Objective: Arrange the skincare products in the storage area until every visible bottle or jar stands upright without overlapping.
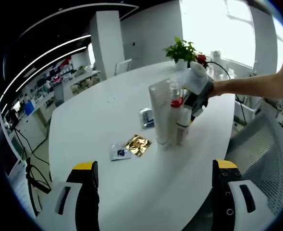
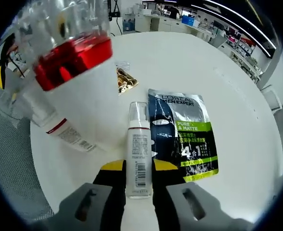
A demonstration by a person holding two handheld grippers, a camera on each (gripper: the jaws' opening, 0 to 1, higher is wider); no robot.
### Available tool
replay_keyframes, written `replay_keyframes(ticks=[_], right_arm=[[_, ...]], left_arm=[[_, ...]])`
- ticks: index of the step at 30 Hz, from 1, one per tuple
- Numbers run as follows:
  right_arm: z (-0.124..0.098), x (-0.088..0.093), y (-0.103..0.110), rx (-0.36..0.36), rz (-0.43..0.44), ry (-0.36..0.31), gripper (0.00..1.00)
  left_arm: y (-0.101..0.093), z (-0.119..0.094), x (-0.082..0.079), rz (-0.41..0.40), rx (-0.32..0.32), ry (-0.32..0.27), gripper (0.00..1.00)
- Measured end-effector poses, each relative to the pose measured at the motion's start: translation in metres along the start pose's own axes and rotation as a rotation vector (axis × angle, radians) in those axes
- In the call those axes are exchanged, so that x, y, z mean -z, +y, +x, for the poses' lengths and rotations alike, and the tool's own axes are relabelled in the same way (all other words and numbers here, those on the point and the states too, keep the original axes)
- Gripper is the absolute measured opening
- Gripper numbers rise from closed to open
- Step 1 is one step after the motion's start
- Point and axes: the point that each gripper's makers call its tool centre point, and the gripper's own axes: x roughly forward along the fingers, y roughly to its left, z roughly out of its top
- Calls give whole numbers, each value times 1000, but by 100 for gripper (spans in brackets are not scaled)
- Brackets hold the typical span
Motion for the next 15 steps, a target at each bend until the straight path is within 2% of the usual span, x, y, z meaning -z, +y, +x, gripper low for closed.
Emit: replay_keyframes(ticks=[5,10,15], right_arm=[[-11,0,-5,38,43,-42,19],[-25,0,-6,73,47,-82,18],[-37,1,-7,107,97,-127,18]], left_arm=[[-2,-2,-3,-3,0,-15,97],[-7,-3,-6,1,18,-34,97],[-11,-5,-8,3,20,-45,97]])
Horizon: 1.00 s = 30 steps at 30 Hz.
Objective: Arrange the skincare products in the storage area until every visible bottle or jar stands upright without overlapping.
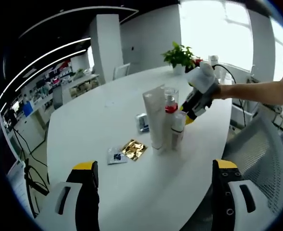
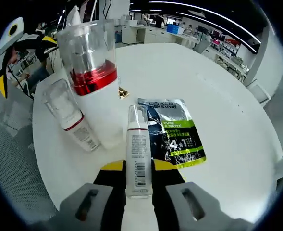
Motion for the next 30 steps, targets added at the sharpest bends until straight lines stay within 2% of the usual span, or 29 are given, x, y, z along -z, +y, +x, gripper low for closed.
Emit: replay_keyframes(ticks=[4,7,11,14,16,19,21,23,24,28,30], right_arm=[[-13,-3,-3,28,60,-55,19],[-26,-6,-8,59,89,-92,19],[-47,-13,-12,94,129,-154,19],[-63,-21,-13,112,154,-209,19],[-75,-29,-12,122,173,-253,19],[-89,-37,-10,129,189,-290,19],[-101,-47,-7,134,185,-331,19],[-111,-59,-2,120,195,-382,19],[-117,-66,3,106,202,-414,19],[-127,-82,10,103,197,-461,19],[-132,-94,19,80,198,-509,19]], left_arm=[[-3,-2,-2,0,8,-15,95],[-16,-4,-12,-64,79,-80,93],[-17,-6,-15,-65,85,-94,88],[-15,-6,-16,-66,68,-96,91],[-15,-7,-19,-61,68,-115,89],[-19,-8,-27,-99,95,-146,85],[-20,-10,-30,-105,90,-137,82],[-19,-11,-38,-96,81,-166,79],[-22,-12,-45,-111,98,-198,78],[-32,-17,-59,-158,179,-260,68],[-35,-18,-67,-189,198,-290,66]])
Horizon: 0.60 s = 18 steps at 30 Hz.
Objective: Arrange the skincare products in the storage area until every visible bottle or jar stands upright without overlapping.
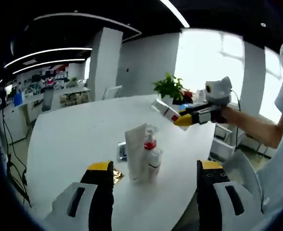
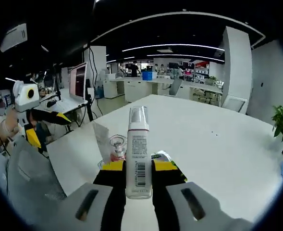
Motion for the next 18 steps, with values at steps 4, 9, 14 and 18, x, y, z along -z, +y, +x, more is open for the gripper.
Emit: replay_keyframes(ticks=[4,9,14,18], right_arm=[[1,-15,21,-60,9,-48,19],[10,-19,45,-120,-35,-65,19],[14,-24,74,-209,-25,-101,19],[15,-25,94,-282,6,-110,19]], left_arm=[[-12,2,-21,-49,59,-107,61],[-19,6,-28,-73,96,-157,56],[-23,8,-34,-131,118,-198,48],[-20,10,-36,-161,99,-223,49]])
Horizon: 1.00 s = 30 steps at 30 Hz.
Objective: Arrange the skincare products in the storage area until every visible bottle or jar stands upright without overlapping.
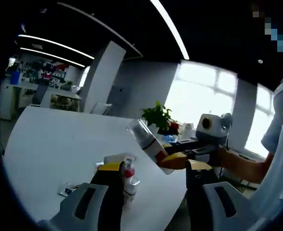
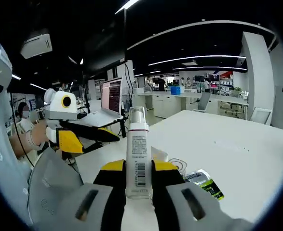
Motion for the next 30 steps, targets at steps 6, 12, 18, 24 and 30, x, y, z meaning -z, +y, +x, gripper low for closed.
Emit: replay_keyframes(ticks=[6,12,18,24,30], right_arm=[[4,-3,24,-110,91,-52,19],[7,-3,37,-153,127,-80,19],[9,-8,50,-238,215,-124,19],[4,-14,55,-319,277,-170,19],[4,-11,61,-355,305,-161,19]], left_arm=[[-8,3,-10,-35,47,-85,48],[-6,5,-8,-82,53,-101,36],[-14,5,-11,-137,105,-121,29],[-18,3,-18,-180,136,-145,25],[-22,3,-15,-193,166,-128,24]])
